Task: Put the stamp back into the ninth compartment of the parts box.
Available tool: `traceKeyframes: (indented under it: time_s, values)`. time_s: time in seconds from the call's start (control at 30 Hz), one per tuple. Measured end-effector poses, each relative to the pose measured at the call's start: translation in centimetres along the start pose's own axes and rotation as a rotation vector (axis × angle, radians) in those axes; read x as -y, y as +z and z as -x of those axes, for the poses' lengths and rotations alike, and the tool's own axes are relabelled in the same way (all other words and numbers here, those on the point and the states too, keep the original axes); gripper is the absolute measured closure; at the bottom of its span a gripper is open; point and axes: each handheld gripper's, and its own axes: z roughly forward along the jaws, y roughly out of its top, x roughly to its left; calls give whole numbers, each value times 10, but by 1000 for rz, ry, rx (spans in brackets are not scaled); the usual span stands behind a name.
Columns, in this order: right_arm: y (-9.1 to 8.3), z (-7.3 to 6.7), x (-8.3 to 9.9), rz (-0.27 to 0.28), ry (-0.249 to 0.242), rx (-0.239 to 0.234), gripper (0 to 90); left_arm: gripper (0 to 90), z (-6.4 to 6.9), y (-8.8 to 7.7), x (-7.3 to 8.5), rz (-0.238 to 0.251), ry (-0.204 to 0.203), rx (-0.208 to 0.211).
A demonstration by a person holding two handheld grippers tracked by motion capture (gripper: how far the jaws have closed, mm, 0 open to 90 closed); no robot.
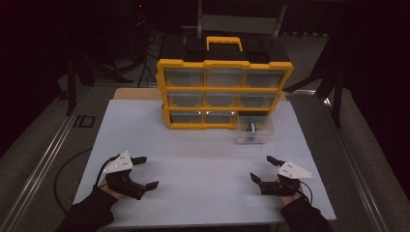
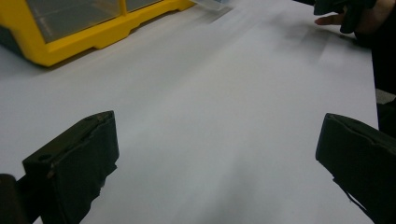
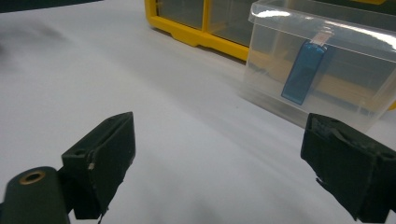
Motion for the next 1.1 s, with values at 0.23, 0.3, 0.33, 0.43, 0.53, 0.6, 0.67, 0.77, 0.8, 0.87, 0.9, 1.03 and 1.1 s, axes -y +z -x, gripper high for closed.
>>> traceKeyframes:
  time_s: [0.23, 0.3, 0.33, 0.43, 0.53, 0.6, 0.67, 0.77, 0.8, 0.87, 0.9, 1.03, 1.1]
  values:
    - [0, 0, 0, -1, -1, 0, 102, 0, 4, -6, 14, 28, -44, -58]
    - [0, 0, 0, -1, -3, 0, 102, 0, 6, -7, 17, 32, -51, -79]
    - [0, 0, 0, 0, -2, 0, 102, 0, 6, -7, 18, 35, -49, -87]
    - [0, 0, 0, 0, -2, -1, 102, 0, 9, -8, 22, 60, -59, -121]
    - [0, 0, 0, 0, -2, -1, 102, 0, 8, -7, 26, 75, -76, -139]
    - [0, 0, 0, 0, -4, -5, 102, 0, 7, -6, 29, 73, -79, -133]
    - [0, 0, 0, 0, -5, -7, 102, 0, 7, -7, 29, 75, -78, -130]
    - [1, 0, 1, -3, -5, -9, 102, 0, 7, -7, 29, 77, -78, -128]
    - [1, 0, 1, -4, -6, -8, 102, 0, 7, -7, 29, 76, -76, -130]
    - [1, 0, 1, -8, -3, -9, 102, 0, 8, -7, 29, 80, -77, -126]
    - [1, 0, 1, -8, -4, -8, 102, 0, 7, -7, 29, 82, -77, -129]
    - [1, 0, 1, -5, -6, -7, 102, 0, 7, -8, 29, 85, -78, -119]
    - [1, 0, 1, -5, -5, -6, 102, 0, 8, -7, 29, 81, -74, -120]
